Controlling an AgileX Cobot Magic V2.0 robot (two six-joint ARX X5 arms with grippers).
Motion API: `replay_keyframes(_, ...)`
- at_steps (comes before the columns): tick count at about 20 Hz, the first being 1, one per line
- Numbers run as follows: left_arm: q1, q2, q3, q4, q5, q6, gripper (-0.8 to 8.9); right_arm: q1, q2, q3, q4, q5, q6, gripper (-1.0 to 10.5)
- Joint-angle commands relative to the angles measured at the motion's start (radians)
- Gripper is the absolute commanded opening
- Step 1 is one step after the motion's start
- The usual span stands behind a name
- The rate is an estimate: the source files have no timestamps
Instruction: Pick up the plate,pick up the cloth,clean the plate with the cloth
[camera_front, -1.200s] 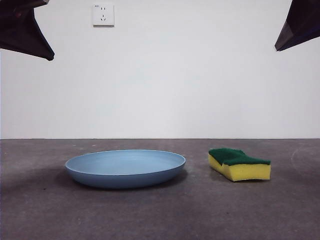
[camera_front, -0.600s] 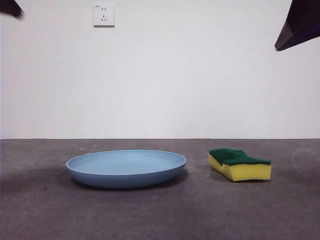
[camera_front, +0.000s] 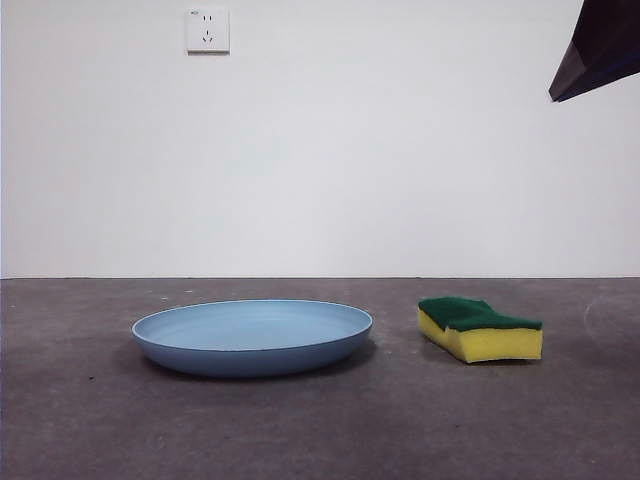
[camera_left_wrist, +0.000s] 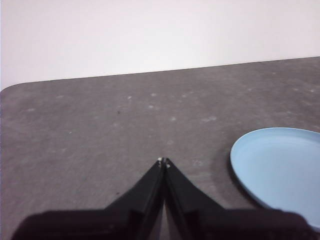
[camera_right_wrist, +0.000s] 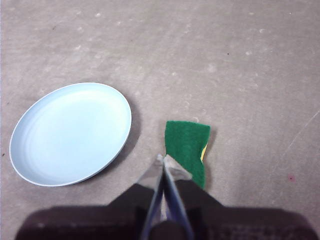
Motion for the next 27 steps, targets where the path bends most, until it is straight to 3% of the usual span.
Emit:
replay_keyframes(1, 0.023, -0.063, -0.036, -0.018, 0.011, -0.013, -0.04, 0.0, -0.001, -0.004, 0.006, 0.003, 0.009, 0.0)
replay_keyframes(7, 0.078, -0.127, -0.092, -0.047, 0.13, 0.005, -0.03, 0.0, -0.001, -0.004, 0.006, 0.003, 0.009, 0.0)
replay_keyframes(27, 0.1, -0.126, -0.092, -0.096, 0.099, 0.013, -0.04, 0.0, -0.001, -0.004, 0.006, 0.003, 0.009, 0.0)
